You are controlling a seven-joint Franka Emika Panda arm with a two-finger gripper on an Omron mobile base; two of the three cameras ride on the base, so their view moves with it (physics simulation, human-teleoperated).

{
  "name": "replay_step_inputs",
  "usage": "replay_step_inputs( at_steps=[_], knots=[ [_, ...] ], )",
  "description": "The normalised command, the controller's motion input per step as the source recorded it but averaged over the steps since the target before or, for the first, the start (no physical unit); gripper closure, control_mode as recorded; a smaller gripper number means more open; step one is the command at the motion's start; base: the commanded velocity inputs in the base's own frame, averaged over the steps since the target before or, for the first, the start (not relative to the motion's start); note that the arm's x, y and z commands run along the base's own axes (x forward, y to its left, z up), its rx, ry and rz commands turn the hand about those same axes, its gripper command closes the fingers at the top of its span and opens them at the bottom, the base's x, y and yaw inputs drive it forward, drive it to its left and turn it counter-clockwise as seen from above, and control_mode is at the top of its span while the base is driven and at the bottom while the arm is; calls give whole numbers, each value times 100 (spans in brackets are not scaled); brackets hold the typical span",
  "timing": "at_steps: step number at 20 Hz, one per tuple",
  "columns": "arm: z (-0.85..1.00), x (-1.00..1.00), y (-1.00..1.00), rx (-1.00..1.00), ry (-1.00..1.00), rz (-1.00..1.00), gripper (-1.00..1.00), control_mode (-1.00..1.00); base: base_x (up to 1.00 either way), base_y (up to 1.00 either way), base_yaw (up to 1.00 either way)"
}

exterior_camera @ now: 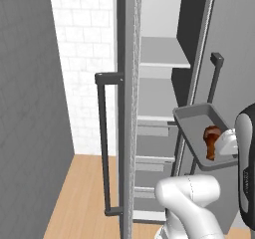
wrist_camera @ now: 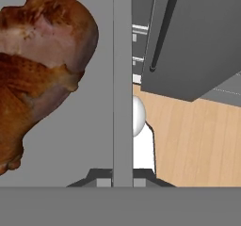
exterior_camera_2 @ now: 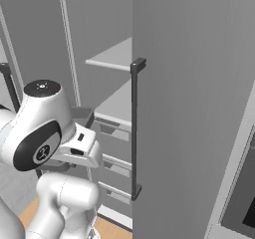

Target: Take the meat container that has the chicken drumstick and place it on the second highest rack of the freezer. Then take the vegetable container that has the carrot and cucumber and place it on the highest rack of the freezer.

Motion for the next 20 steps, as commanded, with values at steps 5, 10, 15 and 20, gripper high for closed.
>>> replay_step_inputs(
  at_steps=[5,10,15,20],
  knots=[
    [0,0,0,0,0,0,100,100,0,0,0],
    [-12,19,0,2,-2,0,100,-100,0,0,0],
    [-15,37,1,0,0,-6,100,-100,0,0,0],
    [-13,43,0,0,0,-2,100,-100,0,0,0]
  ],
)
